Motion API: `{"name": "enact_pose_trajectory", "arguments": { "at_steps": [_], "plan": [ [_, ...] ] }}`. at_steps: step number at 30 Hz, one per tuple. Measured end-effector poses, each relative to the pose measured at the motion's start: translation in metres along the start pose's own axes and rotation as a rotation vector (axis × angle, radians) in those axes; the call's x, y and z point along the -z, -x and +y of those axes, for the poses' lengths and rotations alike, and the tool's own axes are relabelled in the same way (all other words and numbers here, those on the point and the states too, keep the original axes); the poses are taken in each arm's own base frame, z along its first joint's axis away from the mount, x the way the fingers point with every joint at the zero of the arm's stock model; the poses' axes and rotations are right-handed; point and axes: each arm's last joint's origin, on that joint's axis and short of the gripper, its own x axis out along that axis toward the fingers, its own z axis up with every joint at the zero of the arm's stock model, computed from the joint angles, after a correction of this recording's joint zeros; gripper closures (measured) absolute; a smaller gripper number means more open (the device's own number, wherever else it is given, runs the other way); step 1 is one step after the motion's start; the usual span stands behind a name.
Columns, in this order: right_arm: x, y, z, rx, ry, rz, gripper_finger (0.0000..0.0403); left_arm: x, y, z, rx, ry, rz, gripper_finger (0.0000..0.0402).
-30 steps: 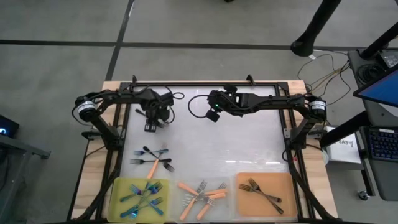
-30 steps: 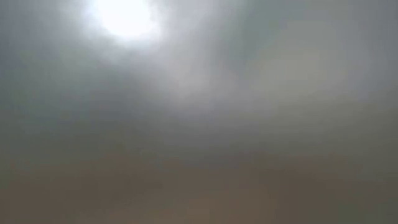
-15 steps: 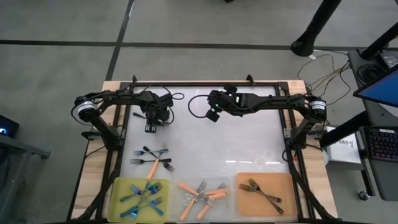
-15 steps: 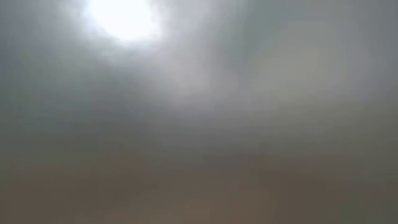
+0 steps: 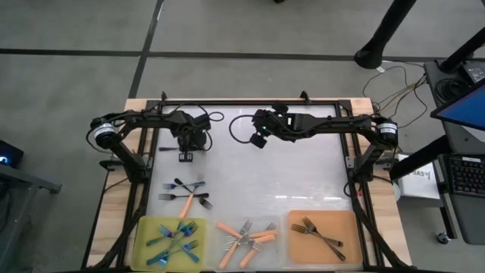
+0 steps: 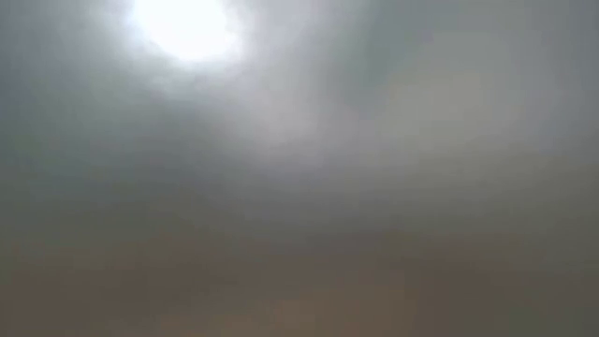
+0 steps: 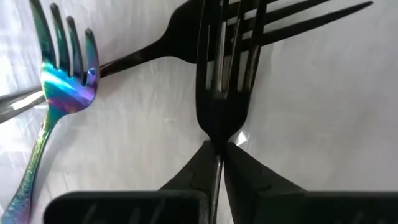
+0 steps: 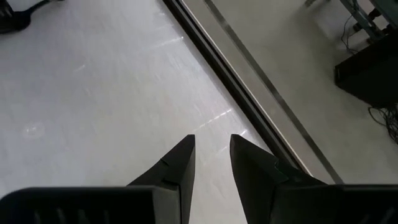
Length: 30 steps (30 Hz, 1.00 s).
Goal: Sort silverware by color (type)
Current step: Put the black fork into the orange bin
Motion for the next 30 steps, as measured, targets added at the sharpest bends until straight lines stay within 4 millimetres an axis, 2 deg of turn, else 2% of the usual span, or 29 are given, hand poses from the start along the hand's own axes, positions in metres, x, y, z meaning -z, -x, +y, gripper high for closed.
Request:
{"name": "enact_pose_trajectory", "arguments": {
  "at_steps": [8, 19, 25, 30],
  "plan": [
    [0.001, 0.0, 0.0, 0.0, -0.019, 0.006, 0.0312, -0.002, 0.005, 0.002, 0.006, 0.041, -0.008, 0.0399],
    [0.002, 0.002, -0.002, 0.001, 0.011, 0.019, 0.0312, 0.002, 0.044, 0.003, -0.031, 0.101, -0.111, 0.0401],
    [0.002, 0.003, -0.002, 0.002, 0.002, 0.024, 0.0312, 0.005, 0.072, 0.006, -0.072, 0.34, -0.279, 0.0401],
    [0.002, 0.003, -0.002, 0.002, -0.066, 0.021, 0.0312, 0.001, 0.098, 0.012, -0.141, 0.639, -0.555, 0.0401]
  ]
}}
